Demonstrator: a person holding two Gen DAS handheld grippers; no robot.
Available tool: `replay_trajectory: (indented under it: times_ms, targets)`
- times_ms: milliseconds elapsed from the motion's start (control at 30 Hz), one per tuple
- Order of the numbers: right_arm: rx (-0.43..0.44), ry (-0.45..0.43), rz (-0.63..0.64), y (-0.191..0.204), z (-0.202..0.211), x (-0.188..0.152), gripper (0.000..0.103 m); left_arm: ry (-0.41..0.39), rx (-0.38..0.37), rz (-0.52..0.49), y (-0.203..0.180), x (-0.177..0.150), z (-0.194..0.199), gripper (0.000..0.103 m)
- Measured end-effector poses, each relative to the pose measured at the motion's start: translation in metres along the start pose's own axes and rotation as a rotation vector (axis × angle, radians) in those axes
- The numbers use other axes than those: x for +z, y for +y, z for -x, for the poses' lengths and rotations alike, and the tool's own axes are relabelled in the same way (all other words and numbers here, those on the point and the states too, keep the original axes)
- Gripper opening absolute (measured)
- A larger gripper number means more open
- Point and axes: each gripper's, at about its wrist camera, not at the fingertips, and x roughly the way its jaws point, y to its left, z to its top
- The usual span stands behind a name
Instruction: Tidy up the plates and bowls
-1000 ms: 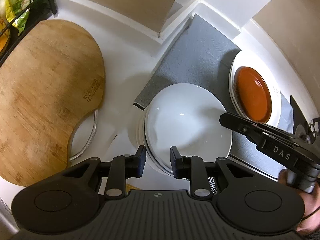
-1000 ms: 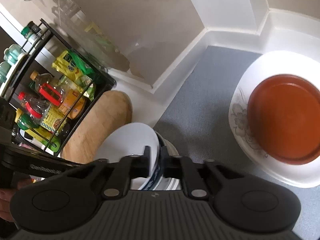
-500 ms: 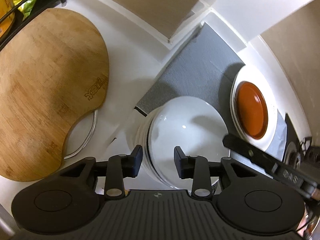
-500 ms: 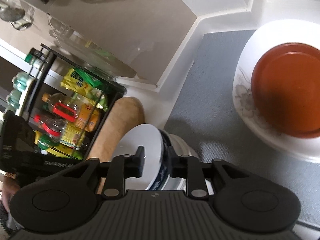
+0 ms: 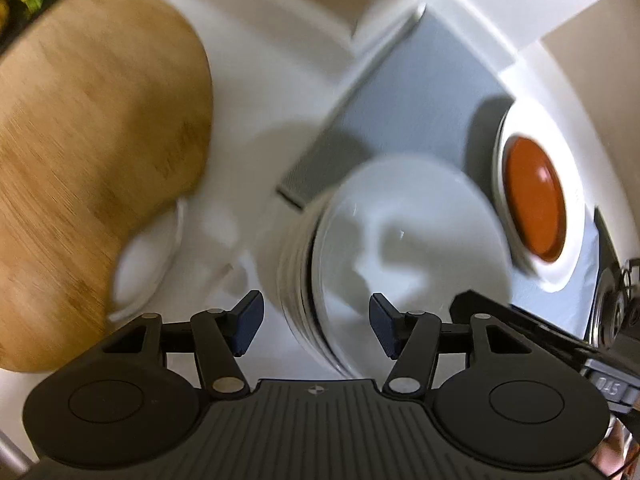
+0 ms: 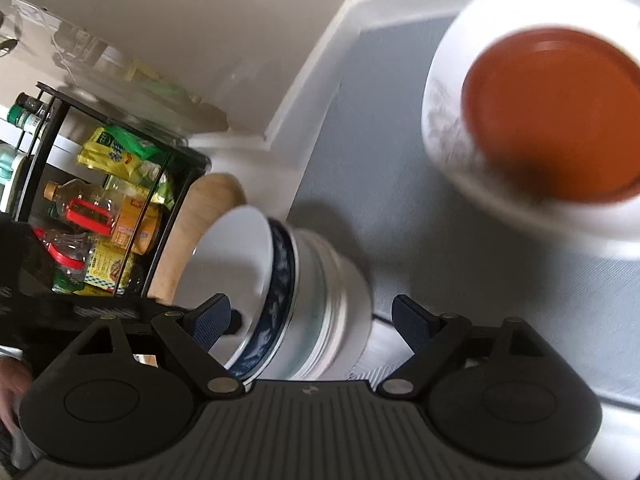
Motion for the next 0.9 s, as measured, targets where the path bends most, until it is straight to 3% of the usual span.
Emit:
replay_trajectory:
  times_ms: [67,133,267,333,567,900]
  targets:
    - [0.031,0.014,-0.031,-0.003,-0.006,-0.004,0.082,0.017,-0.062,0.020,0.002,-0.001,-0.005,0.065]
    - [0.028,-0.001,-0.060,-0.006,-0.006,-0.005,0.072,0.025,-0.064,0.015,0.001,0.002,-0.007,0.067]
    - [-0.023,-0.029,0.008,0.004,0.000,-0.007,0.059,0.033,-0.059,0.003,0.002,0.005,-0.002,0.054]
    - [-0.037,-0.019,0.002,0.004,0.001,-0.004,0.058,0.035,-0.057,-0.001,0.002,0.003,0.003,0.050]
    - [-0.061,-0.040,-0.033,-0.003,0.013,-0.006,0.056,0.021,-0.024,-0.075,-0.020,-0.007,0.009,0.050]
    - [-0.062,-0.111,-0.052,-0.011,0.047,0.001,0.056,0.011,-0.043,-0.139,-0.053,-0.002,0.019,0.050]
